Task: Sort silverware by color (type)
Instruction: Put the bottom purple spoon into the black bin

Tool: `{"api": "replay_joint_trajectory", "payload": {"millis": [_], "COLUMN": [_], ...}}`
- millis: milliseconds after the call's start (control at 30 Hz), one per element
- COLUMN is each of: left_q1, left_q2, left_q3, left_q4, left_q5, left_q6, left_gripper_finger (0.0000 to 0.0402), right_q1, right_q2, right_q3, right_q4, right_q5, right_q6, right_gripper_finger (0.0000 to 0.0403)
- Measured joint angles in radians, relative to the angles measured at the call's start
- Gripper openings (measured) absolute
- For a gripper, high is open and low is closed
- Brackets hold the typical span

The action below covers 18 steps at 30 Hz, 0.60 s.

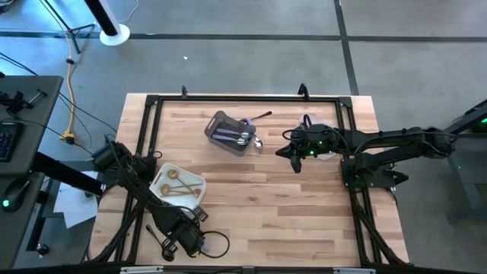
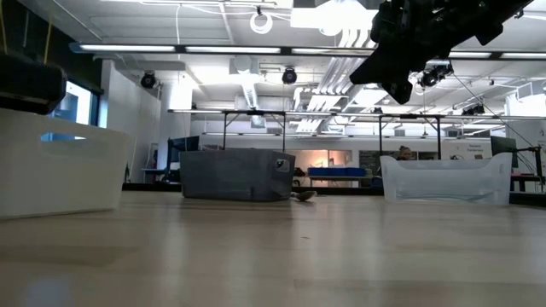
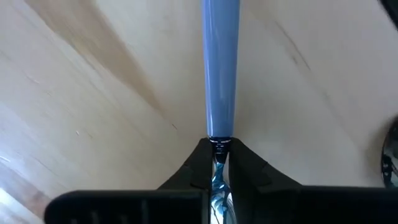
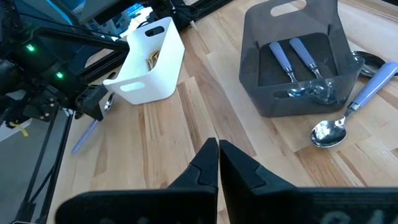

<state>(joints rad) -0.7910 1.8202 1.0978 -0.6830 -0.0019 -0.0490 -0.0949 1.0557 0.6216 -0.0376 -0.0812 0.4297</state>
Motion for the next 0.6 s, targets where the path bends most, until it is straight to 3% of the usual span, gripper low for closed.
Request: {"api": "replay_joint_trajectory", "payload": {"millis": [600], "left_q1": [0.050], "left_q2": [-0.003], "left_q3": [0.122], "left_q4": [-0.037], "left_q5": [-0.004], "left_q6": [0.002], "left_gripper_finger": [0.0011], "right_q1": [0.000], "right_q2": [0.000], "right_q3": [0.000], "right_q4": [0.000], "right_q5": [0.000], "right_q6": [0.000], "right_gripper_finger": [0.0000]}}
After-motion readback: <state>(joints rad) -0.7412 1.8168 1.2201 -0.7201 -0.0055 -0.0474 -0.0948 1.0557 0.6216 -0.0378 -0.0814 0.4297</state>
